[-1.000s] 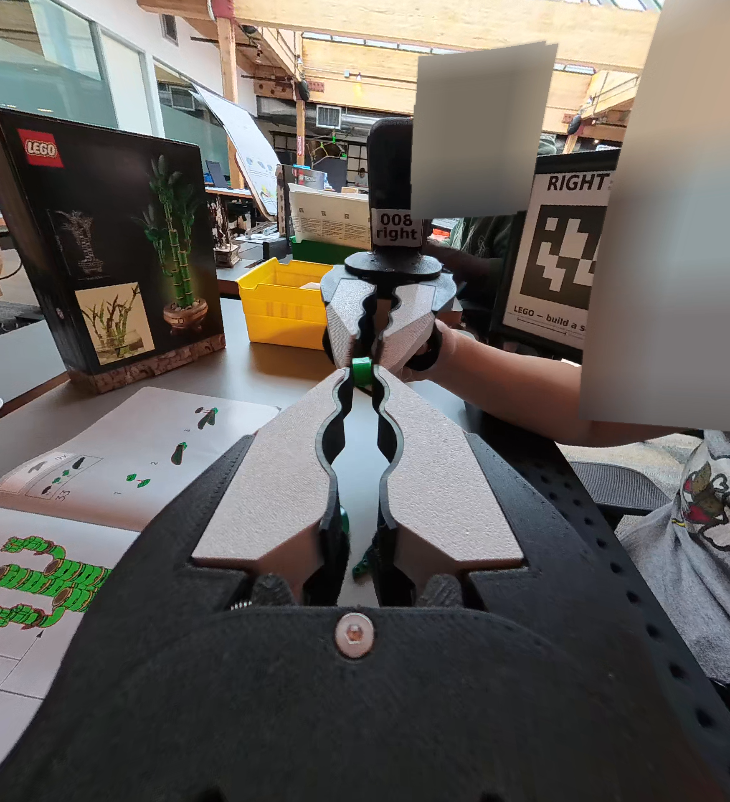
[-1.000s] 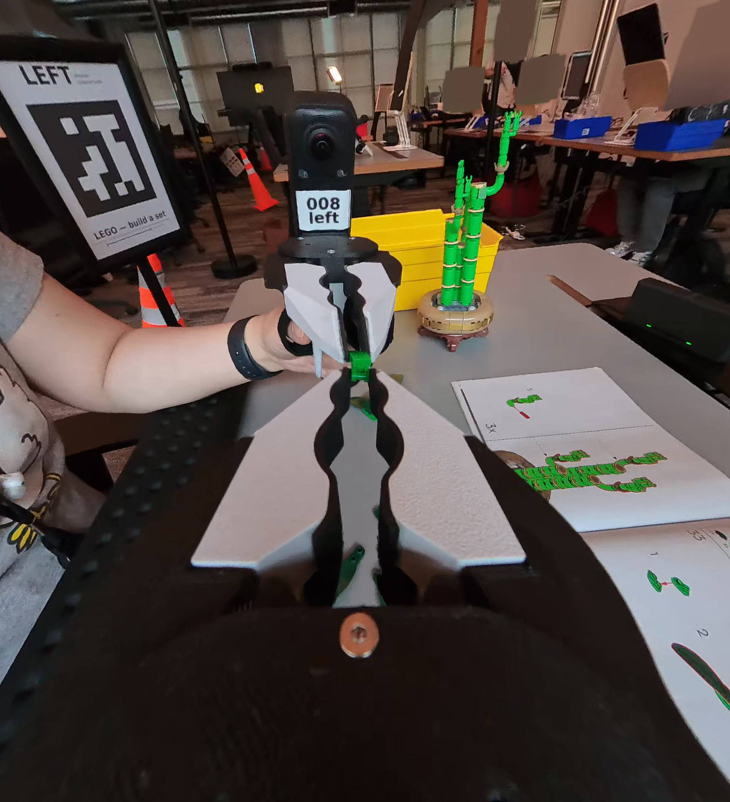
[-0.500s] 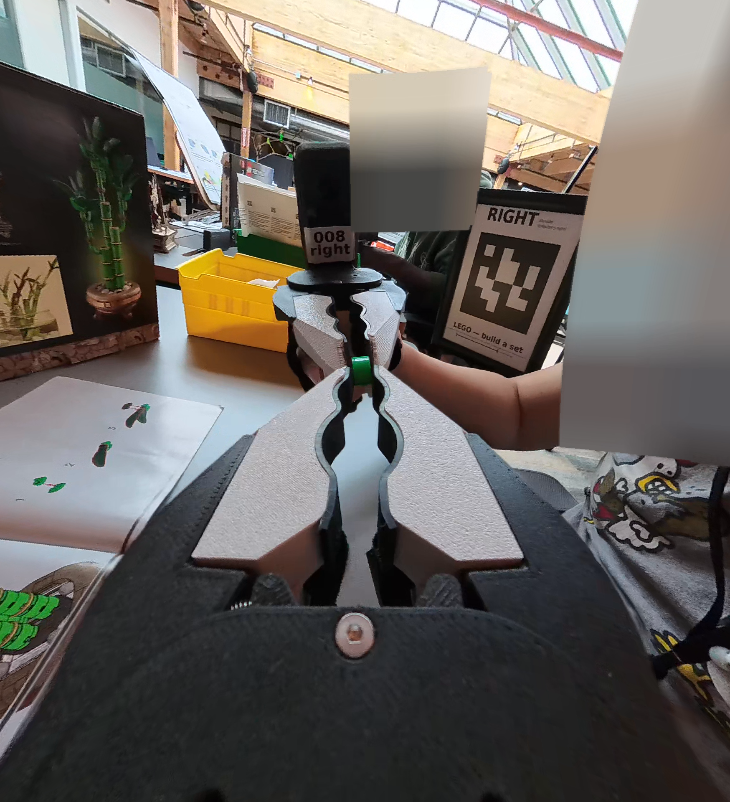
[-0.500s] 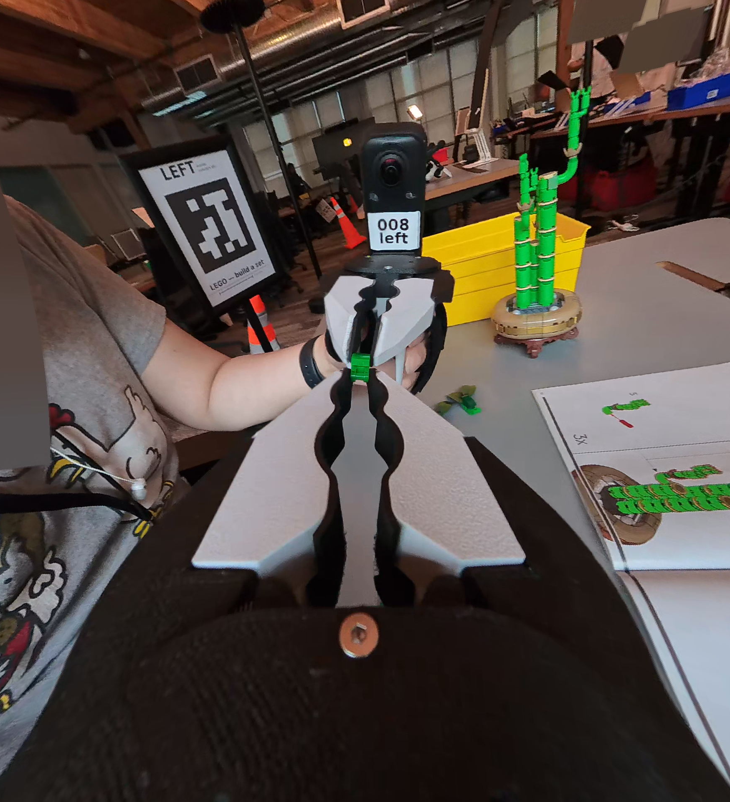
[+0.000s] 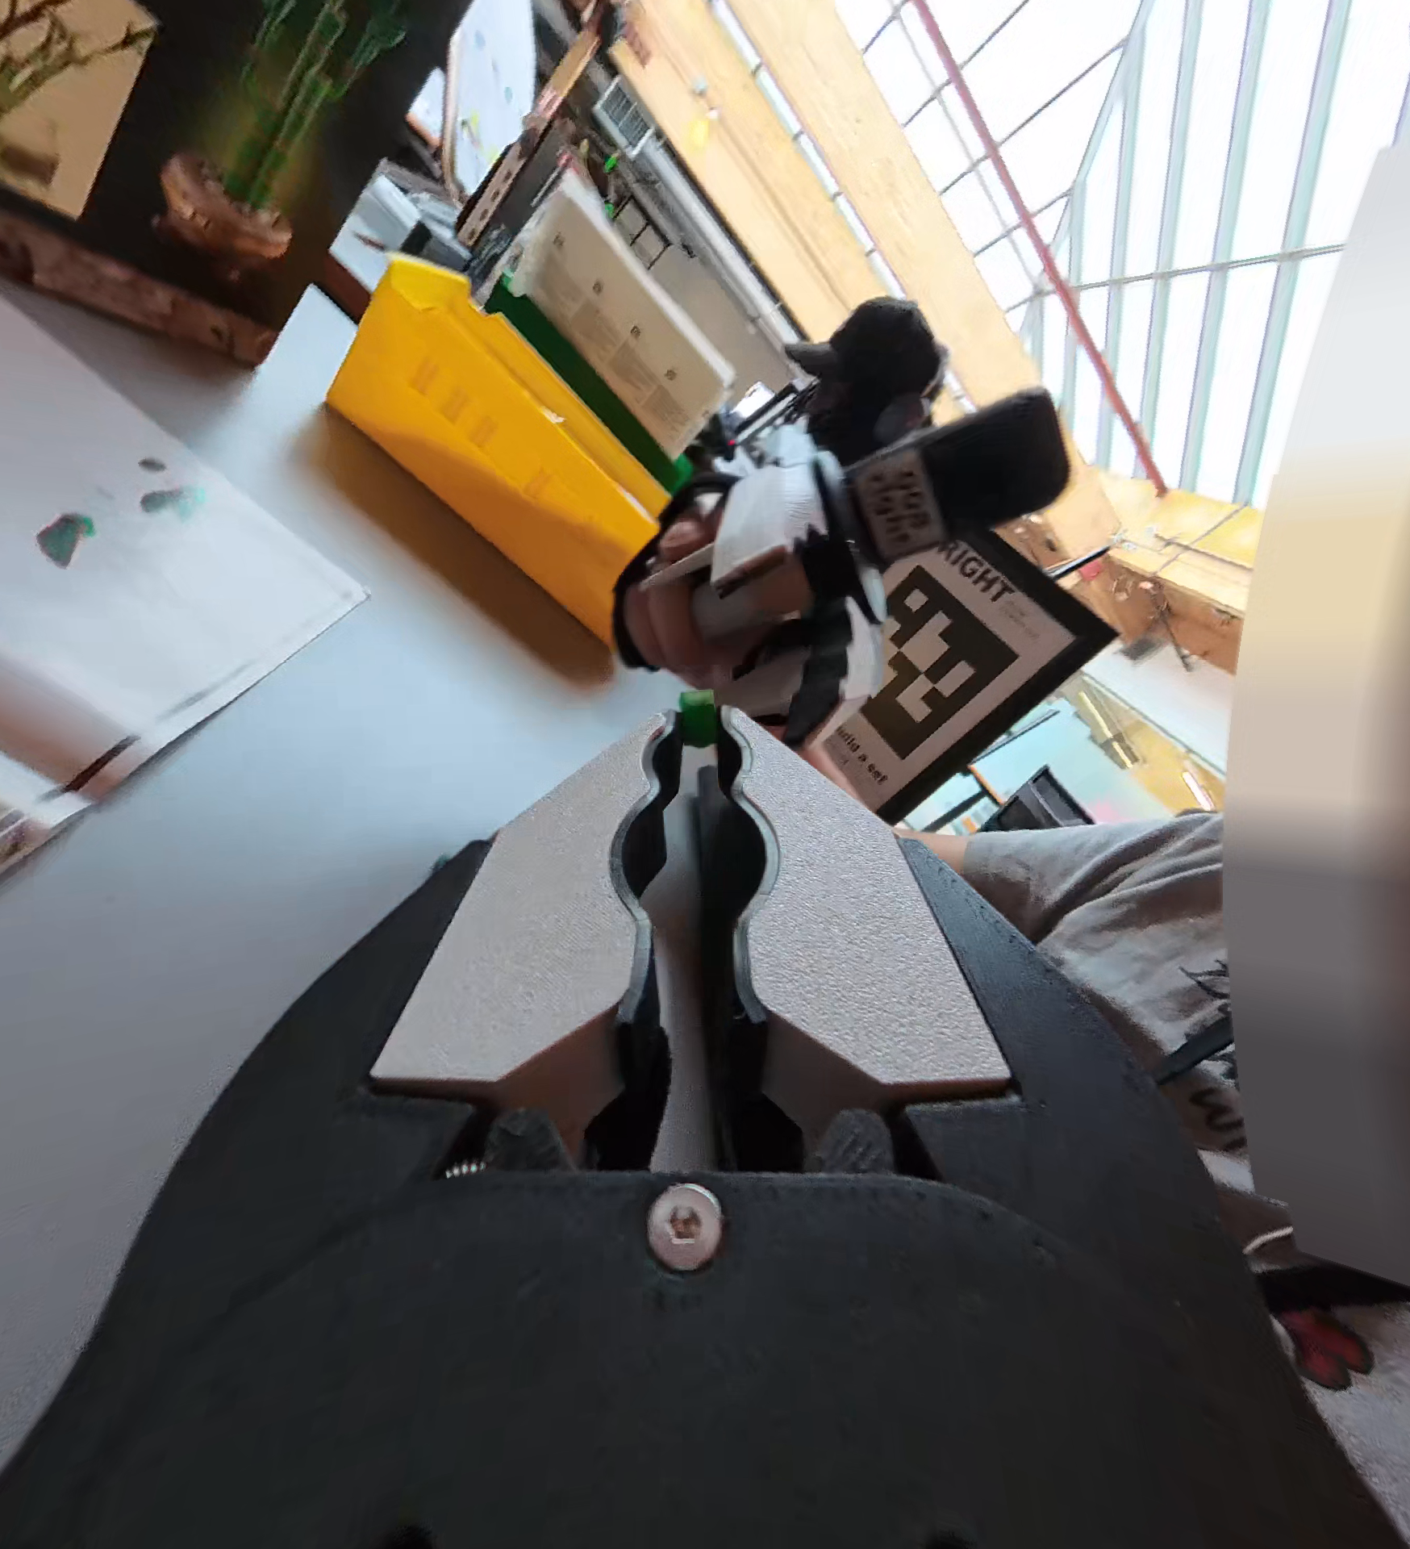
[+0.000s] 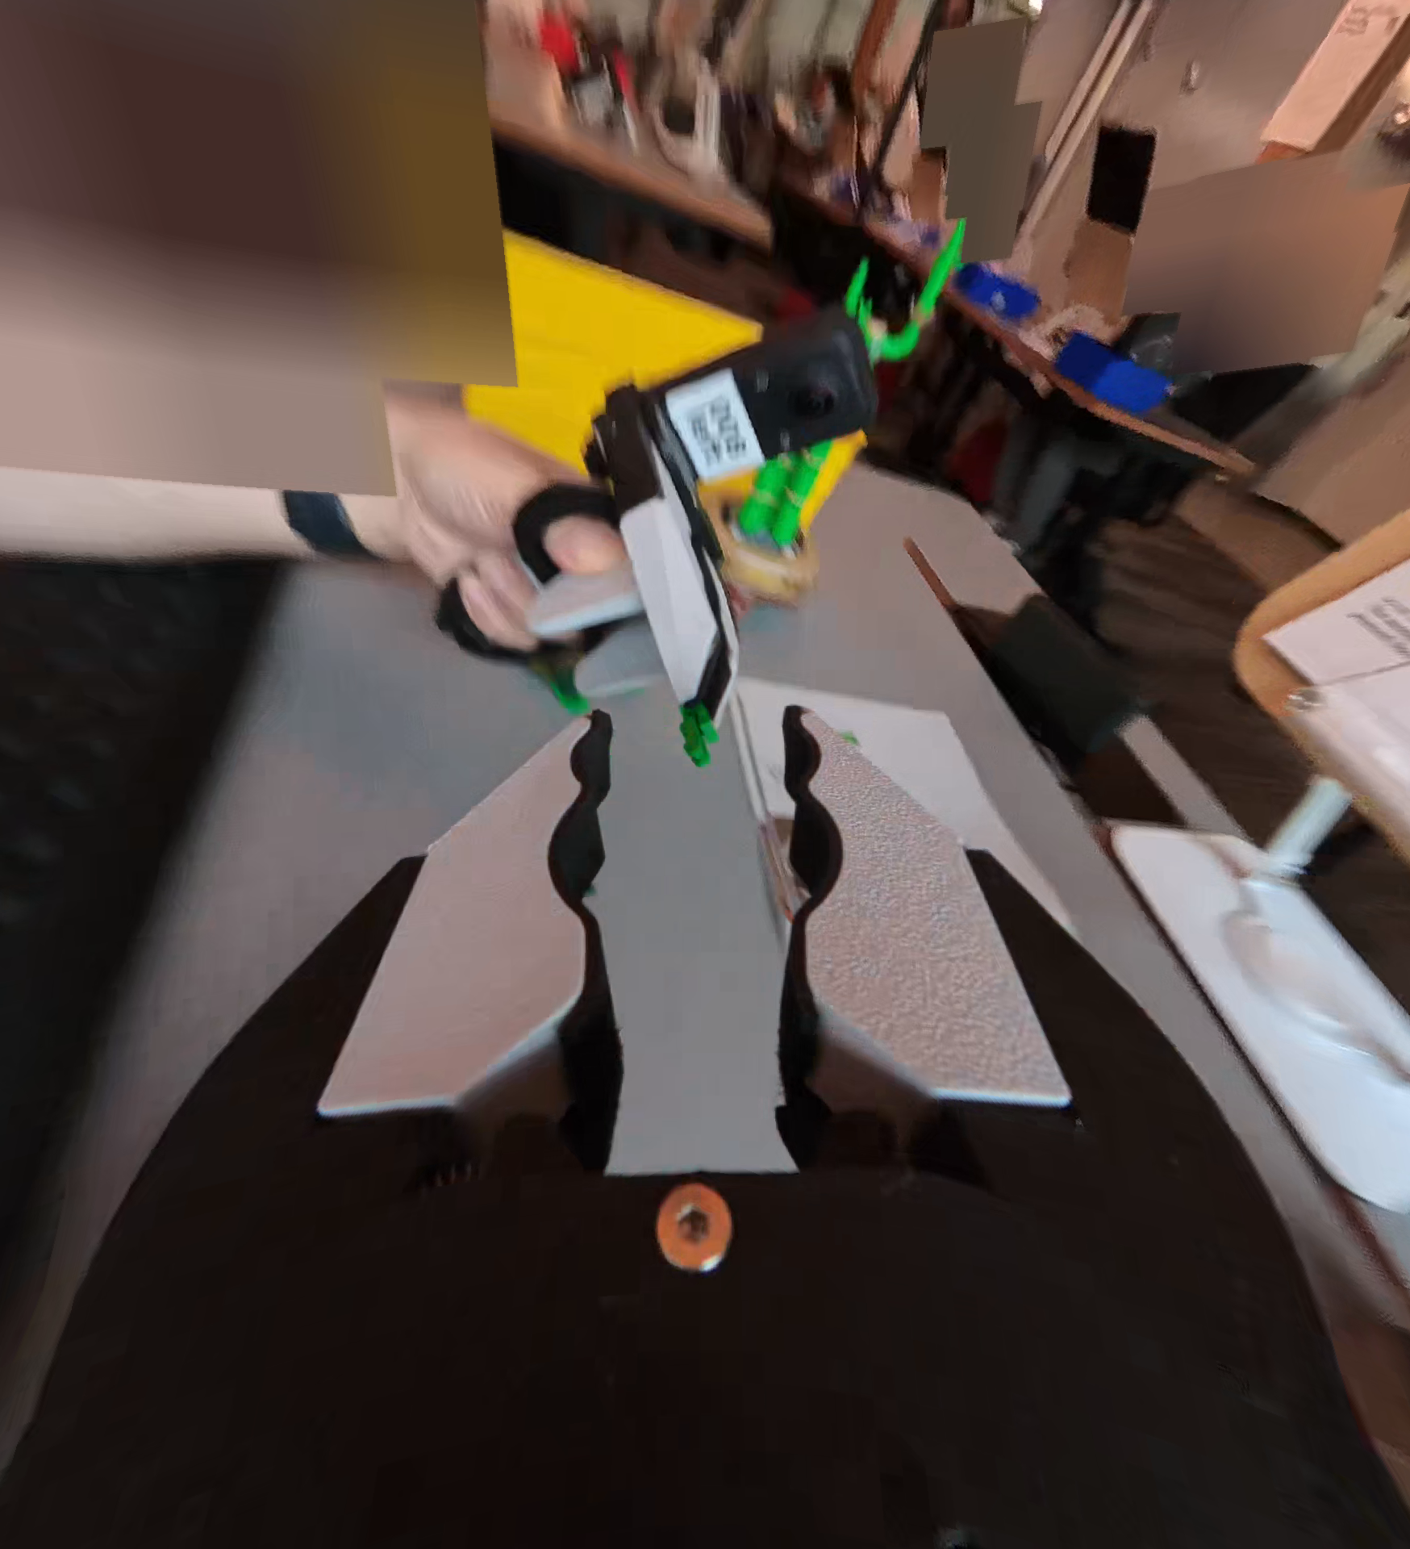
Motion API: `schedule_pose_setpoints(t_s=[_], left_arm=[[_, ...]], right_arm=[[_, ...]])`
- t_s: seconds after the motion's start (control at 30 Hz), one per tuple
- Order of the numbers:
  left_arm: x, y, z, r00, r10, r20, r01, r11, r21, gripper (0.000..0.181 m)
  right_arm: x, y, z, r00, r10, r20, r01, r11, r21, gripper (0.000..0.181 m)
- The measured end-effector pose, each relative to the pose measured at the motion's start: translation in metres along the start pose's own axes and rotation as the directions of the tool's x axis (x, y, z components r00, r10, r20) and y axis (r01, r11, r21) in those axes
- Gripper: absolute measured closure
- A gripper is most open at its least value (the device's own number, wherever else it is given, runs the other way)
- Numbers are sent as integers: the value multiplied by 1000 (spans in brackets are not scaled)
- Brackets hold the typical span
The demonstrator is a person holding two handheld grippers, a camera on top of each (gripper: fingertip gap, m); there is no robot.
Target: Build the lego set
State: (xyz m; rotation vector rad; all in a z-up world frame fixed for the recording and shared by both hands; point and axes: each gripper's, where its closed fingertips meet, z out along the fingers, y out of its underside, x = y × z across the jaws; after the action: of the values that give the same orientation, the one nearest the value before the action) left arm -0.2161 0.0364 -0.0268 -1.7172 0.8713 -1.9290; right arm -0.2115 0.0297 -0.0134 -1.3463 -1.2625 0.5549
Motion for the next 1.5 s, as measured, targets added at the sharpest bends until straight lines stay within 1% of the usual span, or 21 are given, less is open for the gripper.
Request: schedule_pose_setpoints(t_s=[0.03, 0.1, 0.17, 0.2, 0.27, 0.33, 0.47, 0.6, 0.7, 0.8, 0.97, 1.07, 1.17, 1.23, 1.3, 1.33, 1.4, 1.47, 1.5], left_arm=[[-6, 4, 1, 999, 4, 34, -3, 1000, -26, 176], [-13, 11, 3, 996, 19, 82, -13, 998, -68, 175], [-18, 16, 4, 993, 22, 115, -11, 996, -93, 175], [-21, 17, 5, 991, 23, 132, -10, 995, -102, 175], [-27, 20, 4, 986, 26, 163, -7, 993, -118, 175], [-31, 22, 4, 984, 17, 175, 6, 992, -128, 175], [-33, 22, 3, 985, -23, 174, 43, 993, -112, 175], [-37, 23, 2, 982, -65, 177, 85, 991, -107, 175], [-38, 24, 2, 980, -99, 174, 118, 988, -98, 175], [-43, 28, 2, 973, -114, 199, 137, 985, -108, 175], [-46, 31, 2, 968, -143, 208, 170, 978, -118, 175], [-45, 31, 3, 969, -140, 204, 166, 979, -118, 175], [-39, 25, 1, 978, -123, 167, 142, 984, -106, 175], [-35, 12, -6, 985, -78, 157, 89, 994, -65, 175], [-29, -3, -16, 986, 38, 165, -33, 999, -31, 172], [-21, -8, -19, 983, 105, 151, -102, 994, -30, 173], [-8, -9, -18, 967, 219, 126, -214, 975, -54, 172], [1, -1, -12, 938, 332, 99, -321, 941, -111, 168], [5, 4, -8, 914, 396, 83, -382, 912, -146, 163]], right_arm=[[-1, 7, 3, 997, -67, -31, 65, 996, -69, 141], [-5, 19, 12, 987, -151, -46, 141, 975, -172, 149], [-8, 32, 20, 980, -195, -36, 179, 948, -263, 153], [-9, 41, 23, 977, -212, -30, 191, 929, -317, 157], [-8, 52, 27, 970, -241, -33, 211, 900, -382, 166], [-7, 54, 28, 965, -260, -45, 222, 892, -393, 174], [-5, 55, 30, 968, -247, -53, 206, 894, -398, 174], [-6, 59, 32, 960, -278, -43, 234, 873, -428, 175], [-7, 60, 33, 965, -259, -37, 218, 874, -434, 175], [-9, 67, 34, 971, -237, -16, 205, 868, -452, 176], [-11, 72, 35, 973, -229, 12, 209, 863, -461, 177], [-11, 71, 35, 972, -235, 9, 213, 863, -458, 177], [-7, 64, 34, 970, -241, -15, 212, 881, -422, 176], [-10, 59, 31, 975, -221, 0, 203, 897, -393, 175], [-6, 50, 27, 982, -187, -27, 167, 926, -339, 175], [-9, 44, 25, 993, -118, -7, 111, 948, -297, 176], [-12, 35, 22, 998, 52, 44, -41, 974, -222, 175], [-21, 27, 18, 954, 251, 162, -226, 961, -160, 176], [-23, 23, 15, 908, 354, 225, -328, 934, -144, 175]])
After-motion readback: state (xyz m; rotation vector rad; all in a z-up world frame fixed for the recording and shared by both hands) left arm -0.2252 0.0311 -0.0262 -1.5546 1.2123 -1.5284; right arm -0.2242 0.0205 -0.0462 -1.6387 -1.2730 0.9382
